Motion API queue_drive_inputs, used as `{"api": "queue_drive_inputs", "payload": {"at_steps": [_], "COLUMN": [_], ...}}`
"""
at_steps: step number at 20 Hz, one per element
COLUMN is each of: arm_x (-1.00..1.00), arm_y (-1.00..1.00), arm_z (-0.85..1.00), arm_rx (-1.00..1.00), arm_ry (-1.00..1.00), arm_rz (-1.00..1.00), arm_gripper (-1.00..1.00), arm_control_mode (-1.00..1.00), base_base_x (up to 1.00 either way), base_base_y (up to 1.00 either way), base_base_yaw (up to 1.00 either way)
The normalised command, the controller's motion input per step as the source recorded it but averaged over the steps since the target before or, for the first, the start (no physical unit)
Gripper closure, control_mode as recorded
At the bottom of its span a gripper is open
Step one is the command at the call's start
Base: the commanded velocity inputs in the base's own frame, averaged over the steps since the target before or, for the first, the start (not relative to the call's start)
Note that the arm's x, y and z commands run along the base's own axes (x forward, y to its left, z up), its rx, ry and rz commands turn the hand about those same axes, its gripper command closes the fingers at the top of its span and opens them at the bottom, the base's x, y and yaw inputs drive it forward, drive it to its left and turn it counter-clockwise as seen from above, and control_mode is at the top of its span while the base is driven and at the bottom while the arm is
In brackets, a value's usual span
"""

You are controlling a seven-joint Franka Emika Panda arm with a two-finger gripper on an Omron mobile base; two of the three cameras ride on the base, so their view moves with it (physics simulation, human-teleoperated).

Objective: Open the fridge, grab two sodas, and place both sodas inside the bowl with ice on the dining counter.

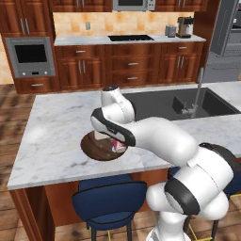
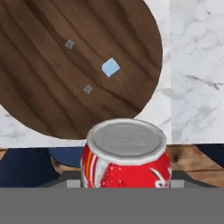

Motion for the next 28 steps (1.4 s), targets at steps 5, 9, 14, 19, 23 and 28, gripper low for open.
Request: {"api": "queue_drive_inputs", "payload": {"at_steps": [5, 9, 14, 19, 23, 28], "arm_x": [0.55, 0.52, 0.47, 0.39, 0.31, 0.24], "arm_y": [0.17, 0.14, 0.13, 0.09, 0.09, 0.07], "arm_z": [-0.26, -0.32, -0.37, -0.38, -0.34, -0.29], "arm_rx": [-0.01, -0.02, -0.03, -0.03, -0.02, 0.00], "arm_ry": [0.08, 0.08, 0.07, 0.05, 0.04, 0.03], "arm_rz": [0.00, 0.00, 0.00, 0.00, 0.00, 0.00], "arm_gripper": [1.00, 1.00, 1.00, 1.00, 1.00, 1.00], "arm_control_mode": [-1.00, -1.00, -1.00, -1.00, -1.00, -1.00], "base_base_x": [0.00, 0.00, 0.00, 0.00, 0.00, 0.00], "base_base_y": [0.00, 0.00, 0.00, 0.00, 0.00, 0.00], "base_base_yaw": [0.00, 0.00, 0.00, 0.00, 0.00, 0.00]}}
